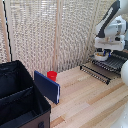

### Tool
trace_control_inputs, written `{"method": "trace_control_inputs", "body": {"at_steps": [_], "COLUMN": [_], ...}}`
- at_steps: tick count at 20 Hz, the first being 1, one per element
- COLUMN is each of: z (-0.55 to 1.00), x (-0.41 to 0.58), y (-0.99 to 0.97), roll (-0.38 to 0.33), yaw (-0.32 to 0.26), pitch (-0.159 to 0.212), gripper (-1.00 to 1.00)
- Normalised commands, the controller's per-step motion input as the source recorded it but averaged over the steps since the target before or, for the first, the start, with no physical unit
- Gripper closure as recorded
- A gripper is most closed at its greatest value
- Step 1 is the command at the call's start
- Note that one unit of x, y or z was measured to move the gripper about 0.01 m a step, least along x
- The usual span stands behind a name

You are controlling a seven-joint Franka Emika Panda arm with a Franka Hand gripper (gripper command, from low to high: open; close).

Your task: Gently stretch your hand towards the oven tray's handle, obtaining a firm grip, and draw it cautiously out of the oven. Transition your grip to the hot dog bowl, gingerly seizing the edge, and elevate it from the surface. Hover the bowl over the tray, delicately lower it, and temper your grip, establishing the bowl's equilibrium.

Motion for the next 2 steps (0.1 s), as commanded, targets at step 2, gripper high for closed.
{"method": "trace_control_inputs", "body": {"at_steps": [2], "z": [0.70], "x": [0.243], "y": [0.11], "roll": [0.040], "yaw": [-0.183], "pitch": [0.000], "gripper": [-1.00]}}
